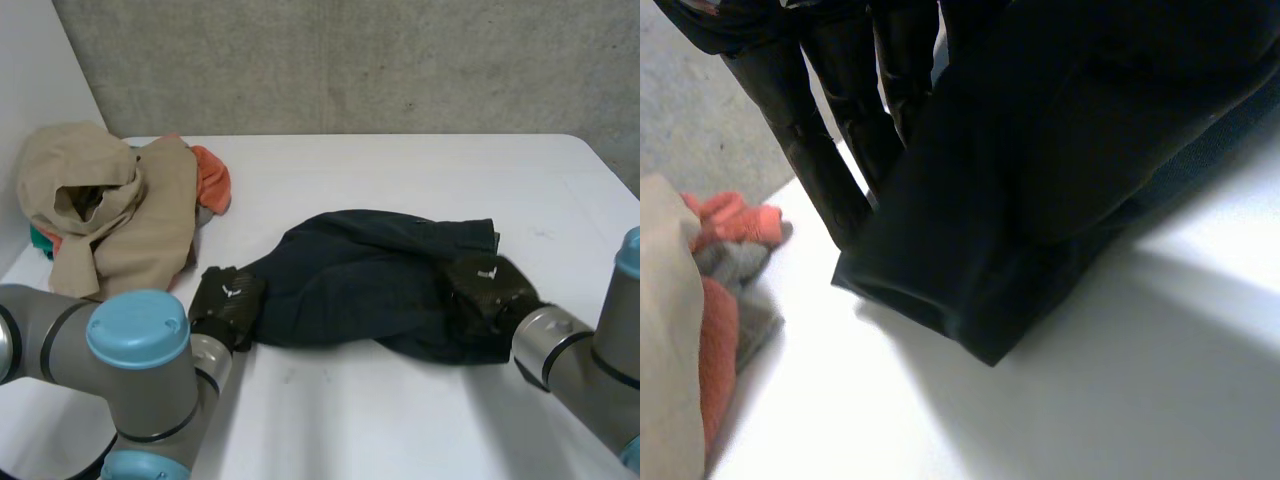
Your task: Fold the laundry.
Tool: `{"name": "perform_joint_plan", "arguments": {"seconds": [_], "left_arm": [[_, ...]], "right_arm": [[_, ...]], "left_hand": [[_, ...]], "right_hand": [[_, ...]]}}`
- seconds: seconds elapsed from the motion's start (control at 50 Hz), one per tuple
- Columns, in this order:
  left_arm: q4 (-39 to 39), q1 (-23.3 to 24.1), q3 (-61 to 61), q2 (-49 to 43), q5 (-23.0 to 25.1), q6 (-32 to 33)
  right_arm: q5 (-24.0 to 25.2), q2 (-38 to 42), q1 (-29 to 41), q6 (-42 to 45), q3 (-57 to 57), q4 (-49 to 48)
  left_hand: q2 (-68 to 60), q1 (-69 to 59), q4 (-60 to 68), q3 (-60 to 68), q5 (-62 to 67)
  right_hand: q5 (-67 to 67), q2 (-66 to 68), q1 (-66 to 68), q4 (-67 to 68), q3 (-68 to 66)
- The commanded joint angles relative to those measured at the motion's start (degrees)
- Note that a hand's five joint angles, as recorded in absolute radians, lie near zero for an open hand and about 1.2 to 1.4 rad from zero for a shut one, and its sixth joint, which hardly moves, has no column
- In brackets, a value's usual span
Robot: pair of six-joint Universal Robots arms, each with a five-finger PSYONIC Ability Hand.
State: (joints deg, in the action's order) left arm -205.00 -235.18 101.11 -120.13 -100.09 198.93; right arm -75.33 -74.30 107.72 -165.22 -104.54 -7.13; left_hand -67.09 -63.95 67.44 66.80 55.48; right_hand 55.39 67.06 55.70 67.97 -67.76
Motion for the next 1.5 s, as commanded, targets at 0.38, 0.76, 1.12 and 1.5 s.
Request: {"name": "perform_joint_plan", "arguments": {"seconds": [0.38, 0.76, 1.12, 1.5], "left_arm": [[0.9, -3.9, -15.2, 41.5, 5.2, 9.4], [2.9, -6.4, -40.0, -1.0, 8.3, 10.2], [-3.4, -6.8, -47.2, -15.0, 7.5, 9.9], [-2.5, -0.7, 0.2, 10.8, 10.0, 9.2]], "right_arm": [[-0.2, -19.9, -0.7, 9.7, 35.7, 14.8], [-6.0, 12.4, 4.3, 11.3, 47.5, 6.1], [-13.8, 30.6, 5.7, 22.7, 47.6, -15.8], [-10.4, 3.2, 5.7, 7.8, 14.5, 9.4]], "left_hand": [[-12.9, -16.1, 12.6, 13.2, 14.5], [-12.9, -16.1, 12.6, 13.2, 14.5], [57.1, 53.9, -57.4, -56.8, -55.5], [55.5, 52.4, -55.9, -55.2, -53.9]], "right_hand": [[14.6, 12.9, 24.3, 12.0, -12.2], [14.6, 12.9, 24.3, 12.0, -12.2], [-55.4, -57.1, -45.7, -58.0, 57.8], [-55.4, -57.1, -45.7, -58.0, 57.8]]}}
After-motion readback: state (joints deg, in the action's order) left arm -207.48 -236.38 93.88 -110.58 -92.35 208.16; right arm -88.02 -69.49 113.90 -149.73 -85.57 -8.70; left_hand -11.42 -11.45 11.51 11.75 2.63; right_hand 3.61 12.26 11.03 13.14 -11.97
